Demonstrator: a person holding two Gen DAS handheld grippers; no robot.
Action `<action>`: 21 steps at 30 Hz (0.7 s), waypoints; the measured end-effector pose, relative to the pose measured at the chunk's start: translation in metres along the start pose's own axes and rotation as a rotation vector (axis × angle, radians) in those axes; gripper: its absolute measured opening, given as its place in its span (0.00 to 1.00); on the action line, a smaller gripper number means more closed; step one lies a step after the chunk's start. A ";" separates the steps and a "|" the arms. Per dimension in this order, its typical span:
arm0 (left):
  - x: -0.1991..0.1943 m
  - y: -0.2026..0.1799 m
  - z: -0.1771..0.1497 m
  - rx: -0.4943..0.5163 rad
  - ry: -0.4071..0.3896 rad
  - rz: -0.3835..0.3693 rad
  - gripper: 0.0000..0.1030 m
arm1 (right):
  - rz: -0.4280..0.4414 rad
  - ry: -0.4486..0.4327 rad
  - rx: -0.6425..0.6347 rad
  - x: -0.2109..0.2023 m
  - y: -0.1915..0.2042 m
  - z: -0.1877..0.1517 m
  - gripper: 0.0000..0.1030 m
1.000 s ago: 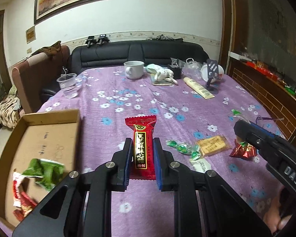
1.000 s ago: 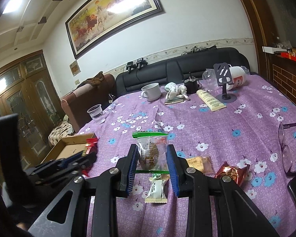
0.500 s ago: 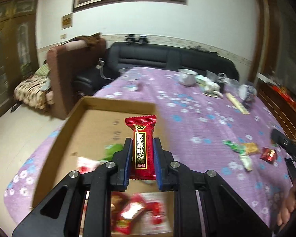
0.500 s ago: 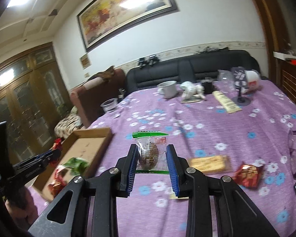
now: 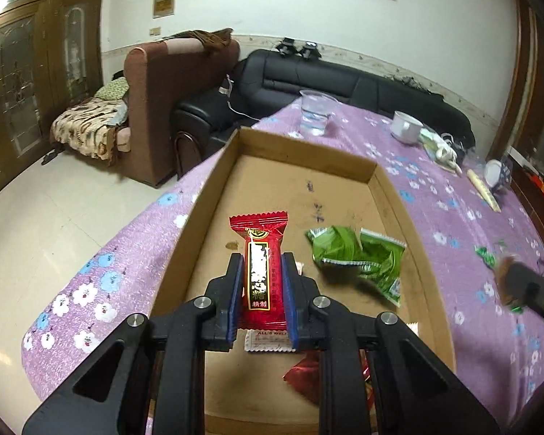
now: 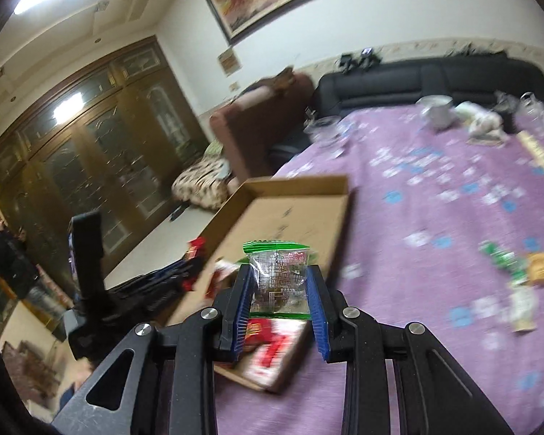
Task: Organize snacks
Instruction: 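Carry the red candy with the left gripper while the right carries the clear packet over the box, then lower the red candy with the left gripper while the right lowers the clear packet into the box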
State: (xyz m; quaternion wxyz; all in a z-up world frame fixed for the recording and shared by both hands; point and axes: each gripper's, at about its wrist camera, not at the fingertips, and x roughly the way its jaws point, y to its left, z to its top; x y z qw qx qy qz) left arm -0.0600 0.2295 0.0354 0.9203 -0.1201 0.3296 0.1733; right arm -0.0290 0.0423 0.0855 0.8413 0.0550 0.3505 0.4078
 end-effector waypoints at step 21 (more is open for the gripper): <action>0.015 0.002 -0.006 0.012 0.065 -0.063 0.18 | -0.053 0.108 -0.063 0.063 0.013 -0.025 0.29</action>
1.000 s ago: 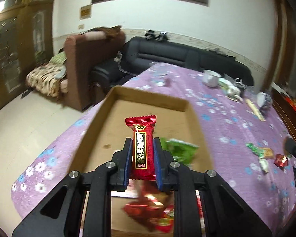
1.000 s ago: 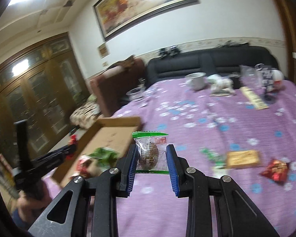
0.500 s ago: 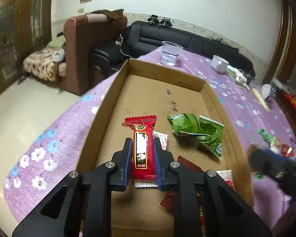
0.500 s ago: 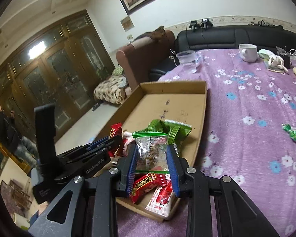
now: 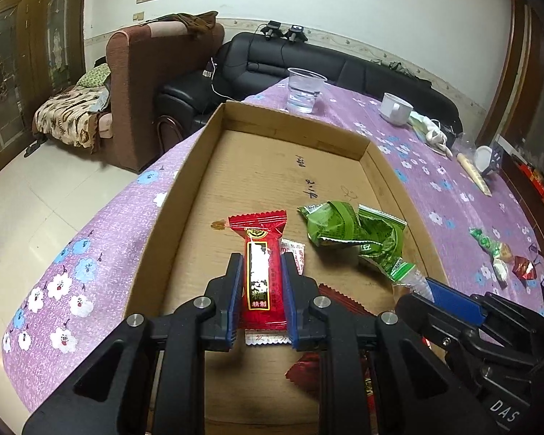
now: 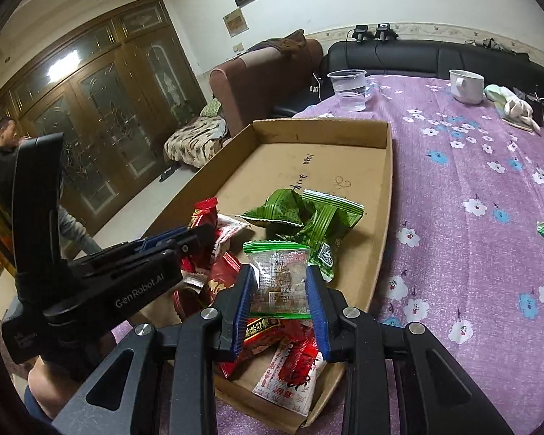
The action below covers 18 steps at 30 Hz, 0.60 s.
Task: Organize snacks
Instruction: 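Lower the red candy with the left gripper while the right lowers the clear packet into the box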
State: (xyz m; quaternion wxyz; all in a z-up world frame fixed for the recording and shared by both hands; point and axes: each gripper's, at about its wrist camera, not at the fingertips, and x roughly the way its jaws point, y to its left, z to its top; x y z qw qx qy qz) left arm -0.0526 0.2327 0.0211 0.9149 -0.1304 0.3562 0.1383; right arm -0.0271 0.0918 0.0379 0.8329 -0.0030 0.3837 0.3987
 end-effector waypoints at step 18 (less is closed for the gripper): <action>0.002 -0.002 0.000 0.005 0.005 -0.003 0.18 | 0.004 0.016 0.018 0.003 -0.003 0.000 0.30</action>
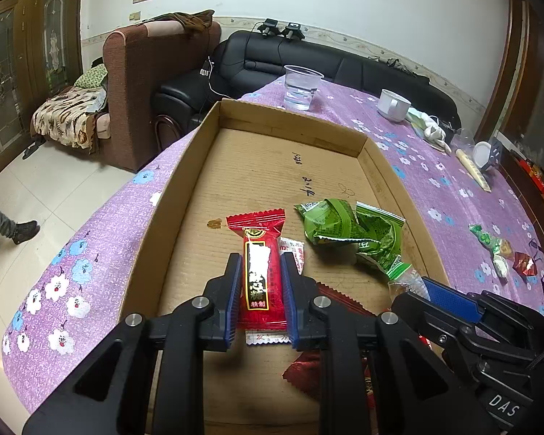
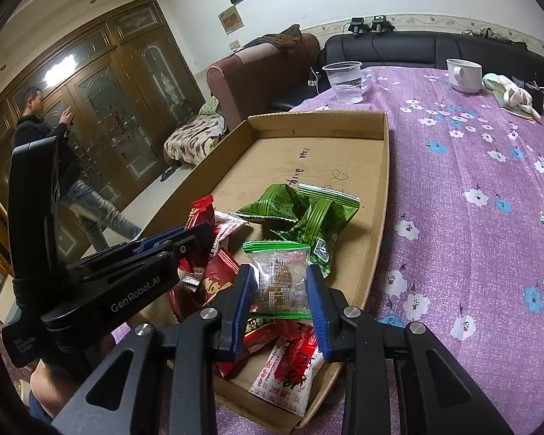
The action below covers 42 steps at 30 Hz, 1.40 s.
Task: Organize snacks
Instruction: 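Lower the red candy with the left gripper while the right lowers the clear packet into the box, then open the left gripper while the right opens, dropping both snacks into the box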
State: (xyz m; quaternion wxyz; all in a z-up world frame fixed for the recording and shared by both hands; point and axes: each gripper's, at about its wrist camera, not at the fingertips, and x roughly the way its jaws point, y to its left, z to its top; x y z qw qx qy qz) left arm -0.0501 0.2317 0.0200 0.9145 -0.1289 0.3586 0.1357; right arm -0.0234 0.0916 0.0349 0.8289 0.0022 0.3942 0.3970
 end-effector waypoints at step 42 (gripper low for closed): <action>-0.015 0.004 -0.003 0.028 -0.052 -0.026 0.36 | -0.025 -0.032 0.000 -0.008 -0.001 0.000 0.38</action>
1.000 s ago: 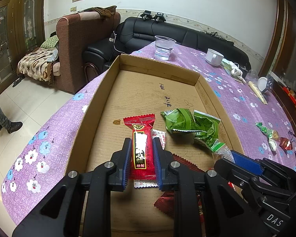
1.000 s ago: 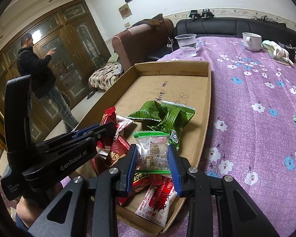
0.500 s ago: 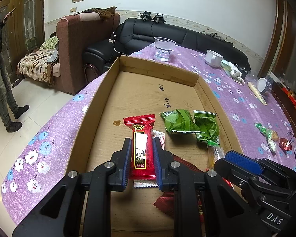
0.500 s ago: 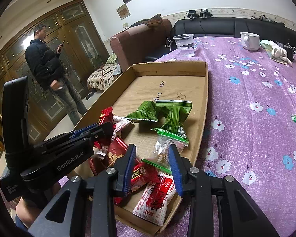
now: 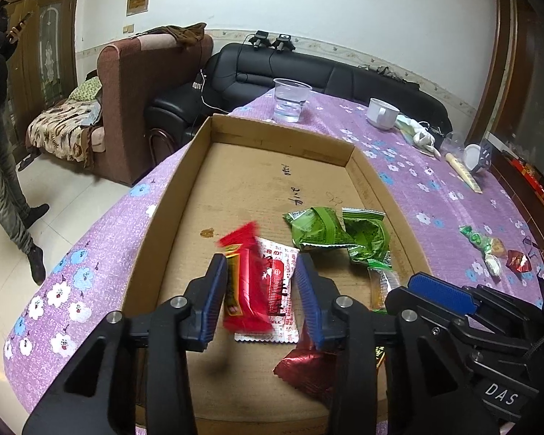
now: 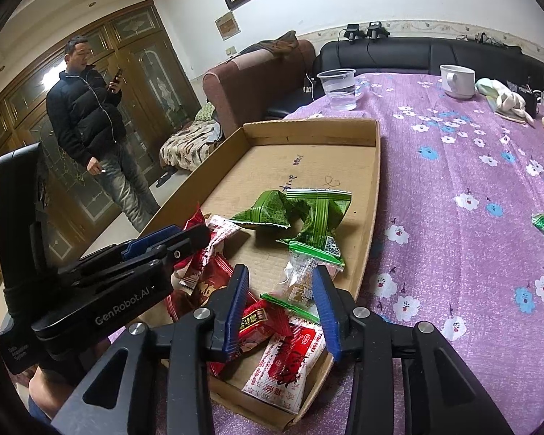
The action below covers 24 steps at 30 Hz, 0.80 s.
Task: Organize snacks
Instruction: 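Open the left gripper while the right opens, dropping both snacks into the box, then move both grippers back over the snacks on the table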
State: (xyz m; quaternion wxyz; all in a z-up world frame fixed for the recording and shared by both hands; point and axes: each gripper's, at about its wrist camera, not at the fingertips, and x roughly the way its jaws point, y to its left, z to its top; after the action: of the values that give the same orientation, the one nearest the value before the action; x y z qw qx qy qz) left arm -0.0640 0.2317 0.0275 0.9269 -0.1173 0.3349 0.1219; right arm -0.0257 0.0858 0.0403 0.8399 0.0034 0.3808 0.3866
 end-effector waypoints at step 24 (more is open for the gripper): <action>-0.003 -0.008 0.007 0.000 0.036 0.012 0.36 | 0.020 -0.013 0.102 -0.051 -0.039 0.015 0.40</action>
State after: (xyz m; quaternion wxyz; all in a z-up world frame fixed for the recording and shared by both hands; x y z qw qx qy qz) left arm -0.0596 0.2261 0.0359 0.9200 -0.1176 0.3520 0.1256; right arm -0.0113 0.0293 0.0715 0.8372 0.0523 0.3946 0.3752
